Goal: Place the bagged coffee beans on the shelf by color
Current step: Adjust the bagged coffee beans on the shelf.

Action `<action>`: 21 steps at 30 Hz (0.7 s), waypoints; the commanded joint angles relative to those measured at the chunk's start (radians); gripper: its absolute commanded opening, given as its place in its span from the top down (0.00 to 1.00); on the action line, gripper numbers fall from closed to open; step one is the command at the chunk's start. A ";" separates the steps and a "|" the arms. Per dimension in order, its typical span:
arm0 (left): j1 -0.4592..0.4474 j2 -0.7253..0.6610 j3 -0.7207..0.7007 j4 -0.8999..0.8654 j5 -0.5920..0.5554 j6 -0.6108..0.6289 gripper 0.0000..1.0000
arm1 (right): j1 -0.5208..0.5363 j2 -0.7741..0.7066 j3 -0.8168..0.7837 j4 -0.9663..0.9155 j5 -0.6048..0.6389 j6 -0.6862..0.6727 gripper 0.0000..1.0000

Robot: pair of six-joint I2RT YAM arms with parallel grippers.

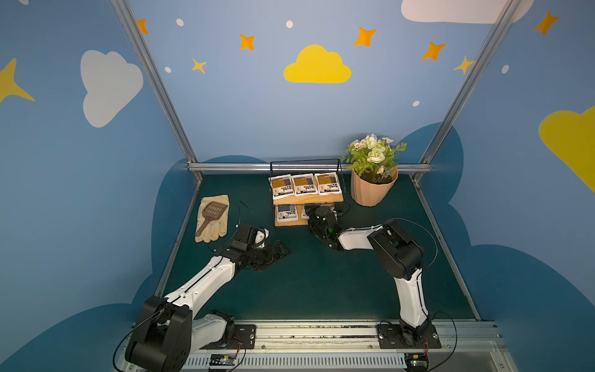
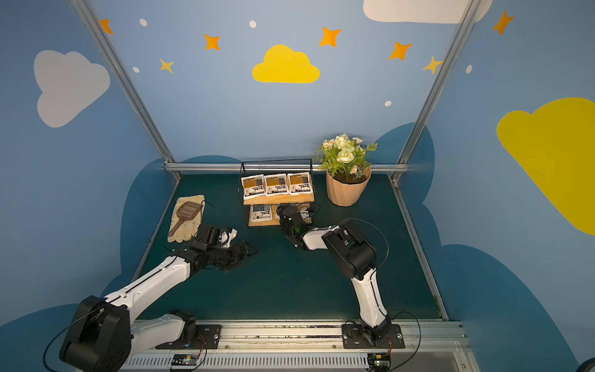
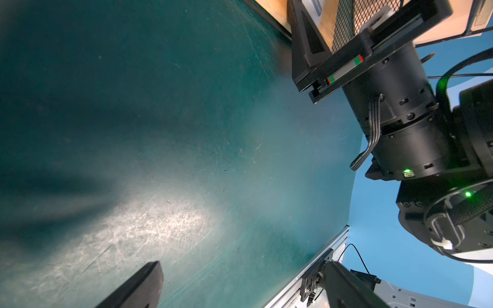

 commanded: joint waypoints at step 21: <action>0.004 -0.068 -0.015 -0.021 -0.019 -0.006 0.00 | 0.021 -0.225 -0.214 -0.092 -0.060 -0.078 0.17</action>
